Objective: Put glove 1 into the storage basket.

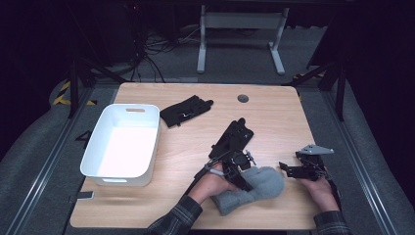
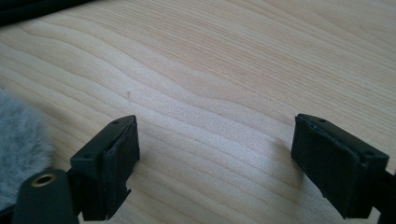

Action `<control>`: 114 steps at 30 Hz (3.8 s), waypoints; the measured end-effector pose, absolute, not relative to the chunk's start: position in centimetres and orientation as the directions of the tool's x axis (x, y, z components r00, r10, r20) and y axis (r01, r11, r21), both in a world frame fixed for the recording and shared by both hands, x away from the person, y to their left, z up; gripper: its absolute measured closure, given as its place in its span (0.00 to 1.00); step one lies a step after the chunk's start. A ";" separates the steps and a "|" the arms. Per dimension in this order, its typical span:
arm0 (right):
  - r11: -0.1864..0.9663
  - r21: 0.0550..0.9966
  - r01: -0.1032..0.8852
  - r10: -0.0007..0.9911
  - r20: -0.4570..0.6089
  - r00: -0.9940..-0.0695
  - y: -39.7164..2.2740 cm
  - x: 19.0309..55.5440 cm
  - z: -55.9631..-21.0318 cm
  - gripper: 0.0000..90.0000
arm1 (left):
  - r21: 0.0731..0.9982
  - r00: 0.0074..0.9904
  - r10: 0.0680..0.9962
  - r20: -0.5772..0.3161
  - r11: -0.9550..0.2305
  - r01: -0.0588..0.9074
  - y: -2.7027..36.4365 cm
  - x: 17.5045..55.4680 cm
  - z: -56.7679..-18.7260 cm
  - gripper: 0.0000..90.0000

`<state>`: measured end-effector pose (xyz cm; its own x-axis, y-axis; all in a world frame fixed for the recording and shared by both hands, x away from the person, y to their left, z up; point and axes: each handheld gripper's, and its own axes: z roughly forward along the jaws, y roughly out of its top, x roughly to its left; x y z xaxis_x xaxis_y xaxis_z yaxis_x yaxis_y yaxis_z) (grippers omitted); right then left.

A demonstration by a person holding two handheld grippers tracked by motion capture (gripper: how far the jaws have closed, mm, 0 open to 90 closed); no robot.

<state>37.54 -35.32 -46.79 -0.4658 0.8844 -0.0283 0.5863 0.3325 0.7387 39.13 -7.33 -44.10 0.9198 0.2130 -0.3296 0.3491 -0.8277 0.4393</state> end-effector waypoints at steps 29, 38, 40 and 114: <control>0.332 0.739 0.586 0.883 -0.025 -0.469 -35.3 37.5 -46.8 0.18 | 0.546 0.927 0.199 -0.319 -0.761 0.351 -4.9 38.7 -39.2 0.74; 0.332 0.739 0.586 0.883 -0.025 -0.469 -35.3 37.5 -46.8 0.17 | 0.579 0.927 0.236 -0.292 -0.727 0.368 -2.4 39.4 -36.4 0.74; 0.332 0.739 0.586 0.883 -0.025 -0.468 -35.3 37.5 -46.8 0.17 | 0.585 0.926 0.244 -0.287 -0.721 0.371 -1.8 39.6 -35.9 0.74; 0.331 0.739 0.587 0.885 -0.027 -0.465 -35.3 37.5 -46.8 0.17 | 0.557 0.505 0.805 -0.311 -0.277 0.783 27.9 45.2 -35.0 0.74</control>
<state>37.53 -35.28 -46.78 -0.4651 0.8848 -0.0272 0.5872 0.3314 0.7385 45.18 27.90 -35.04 0.5055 0.8050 -0.3106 0.7831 -0.2769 0.5568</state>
